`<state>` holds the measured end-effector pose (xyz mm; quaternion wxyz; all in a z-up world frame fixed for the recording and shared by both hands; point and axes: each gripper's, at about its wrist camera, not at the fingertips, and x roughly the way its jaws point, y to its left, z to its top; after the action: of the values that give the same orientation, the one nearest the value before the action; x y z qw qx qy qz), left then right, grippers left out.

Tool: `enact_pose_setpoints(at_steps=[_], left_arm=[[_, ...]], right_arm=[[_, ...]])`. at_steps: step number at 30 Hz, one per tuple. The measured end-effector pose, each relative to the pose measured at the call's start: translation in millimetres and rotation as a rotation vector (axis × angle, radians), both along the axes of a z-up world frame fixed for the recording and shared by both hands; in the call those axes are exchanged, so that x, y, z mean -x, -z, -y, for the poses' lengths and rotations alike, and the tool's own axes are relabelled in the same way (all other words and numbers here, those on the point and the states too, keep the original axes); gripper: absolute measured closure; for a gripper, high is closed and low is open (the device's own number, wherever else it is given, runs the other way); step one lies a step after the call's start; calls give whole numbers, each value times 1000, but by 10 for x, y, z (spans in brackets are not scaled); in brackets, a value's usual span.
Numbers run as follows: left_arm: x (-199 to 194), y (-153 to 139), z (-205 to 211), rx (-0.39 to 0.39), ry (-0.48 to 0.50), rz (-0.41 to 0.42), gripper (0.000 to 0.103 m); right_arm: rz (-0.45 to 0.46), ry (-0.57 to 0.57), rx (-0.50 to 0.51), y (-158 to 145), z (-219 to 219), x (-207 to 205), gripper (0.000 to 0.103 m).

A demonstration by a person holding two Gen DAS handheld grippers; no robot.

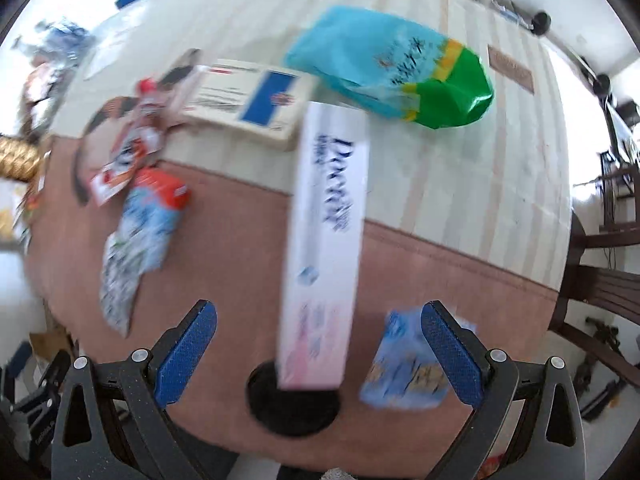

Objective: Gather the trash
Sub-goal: 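Grasp the silver blister pack with the left tool while the right tool grasps the Doctor toothpaste box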

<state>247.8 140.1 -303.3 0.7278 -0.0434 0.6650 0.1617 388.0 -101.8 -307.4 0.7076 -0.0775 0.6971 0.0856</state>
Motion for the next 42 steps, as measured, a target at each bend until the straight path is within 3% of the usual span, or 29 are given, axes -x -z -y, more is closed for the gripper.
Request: enact_pose_setpoints(at_steps=[5, 10, 12, 15, 16, 19, 23, 27, 29, 35, 42], left_arm=[[-425, 515, 11, 58, 172, -126, 4], [-518, 791, 59, 87, 283, -190, 4], [-526, 860, 48, 98, 293, -199, 19], [-532, 867, -12, 168, 258, -193, 33], [-524, 862, -28, 191, 245, -188, 38], [-502, 858, -52, 190, 201, -171, 38], [-368, 869, -162, 258, -1, -153, 38], [-106, 874, -301, 365, -313, -132, 38], [-28, 873, -316, 363, -392, -115, 38], [-95, 892, -34, 268, -316, -150, 37], [-249, 907, 27, 247, -298, -129, 36]], right_arm=[[-74, 21, 20, 379, 51, -251, 0], [-121, 4, 10, 611, -22, -317, 0], [-128, -5, 3, 664, -35, -343, 3], [-118, -31, 10, 696, -83, -350, 11], [-112, -37, 14, 700, -87, -354, 20], [-103, -51, 23, 709, -122, -352, 46], [-75, -106, 40, 671, -266, -342, 49], [-28, -193, 85, 587, -442, -305, 49], [-7, -232, 116, 568, -493, -290, 49], [-46, -255, 158, 737, -683, -306, 49], [-42, -241, 152, 786, -795, -305, 49]])
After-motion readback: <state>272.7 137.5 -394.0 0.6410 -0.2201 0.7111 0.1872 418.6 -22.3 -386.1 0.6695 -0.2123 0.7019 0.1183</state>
